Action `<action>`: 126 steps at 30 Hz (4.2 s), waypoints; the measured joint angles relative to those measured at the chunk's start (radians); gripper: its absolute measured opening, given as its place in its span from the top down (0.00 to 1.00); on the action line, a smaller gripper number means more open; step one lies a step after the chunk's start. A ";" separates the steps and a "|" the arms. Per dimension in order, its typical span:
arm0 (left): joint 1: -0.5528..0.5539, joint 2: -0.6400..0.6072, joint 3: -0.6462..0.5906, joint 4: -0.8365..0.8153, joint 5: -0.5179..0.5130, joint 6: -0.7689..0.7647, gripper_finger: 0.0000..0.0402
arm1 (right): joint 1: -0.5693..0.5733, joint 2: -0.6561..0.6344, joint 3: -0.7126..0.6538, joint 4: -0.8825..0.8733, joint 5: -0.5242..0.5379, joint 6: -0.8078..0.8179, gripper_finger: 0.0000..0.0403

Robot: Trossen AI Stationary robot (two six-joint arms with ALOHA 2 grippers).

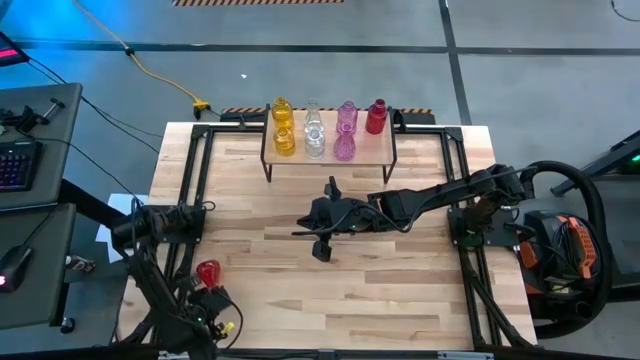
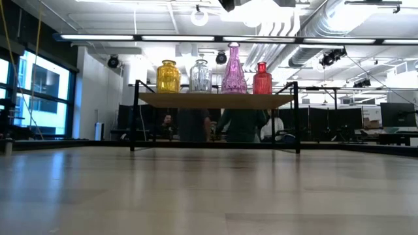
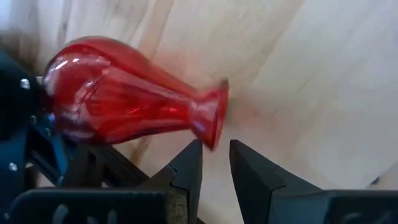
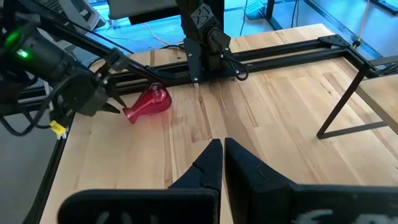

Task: Sort vases onto shelf
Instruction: Put the red vase on the shelf aligned with the other red vase

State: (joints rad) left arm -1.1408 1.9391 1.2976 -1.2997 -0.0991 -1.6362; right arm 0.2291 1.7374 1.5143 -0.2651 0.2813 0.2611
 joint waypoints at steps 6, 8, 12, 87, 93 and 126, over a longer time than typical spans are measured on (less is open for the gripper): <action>0.000 0.016 0.000 -0.017 0.005 0.007 0.84 | 0.000 0.000 0.000 0.001 0.000 0.000 1.00; 0.000 0.017 0.000 -0.018 0.001 0.007 0.84 | 0.000 0.000 0.000 0.001 -0.001 0.000 1.00; 0.000 0.017 0.000 -0.019 0.002 -0.023 0.83 | 0.000 0.000 0.000 0.001 -0.005 0.000 1.00; -0.017 -0.112 -0.108 0.016 -0.265 -0.080 0.70 | -0.013 0.000 0.000 0.000 -0.045 0.000 0.82; -0.061 -0.112 -0.108 0.013 -0.295 -0.045 0.69 | -0.013 0.000 0.000 0.000 -0.045 0.000 0.82; 0.000 -0.112 -0.164 0.067 -0.073 -0.064 0.75 | -0.015 0.000 0.000 0.001 -0.045 0.003 0.82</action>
State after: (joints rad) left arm -1.1404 1.8271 1.1331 -1.2328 -0.1718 -1.7000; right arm 0.2142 1.7374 1.5143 -0.2646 0.2367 0.2646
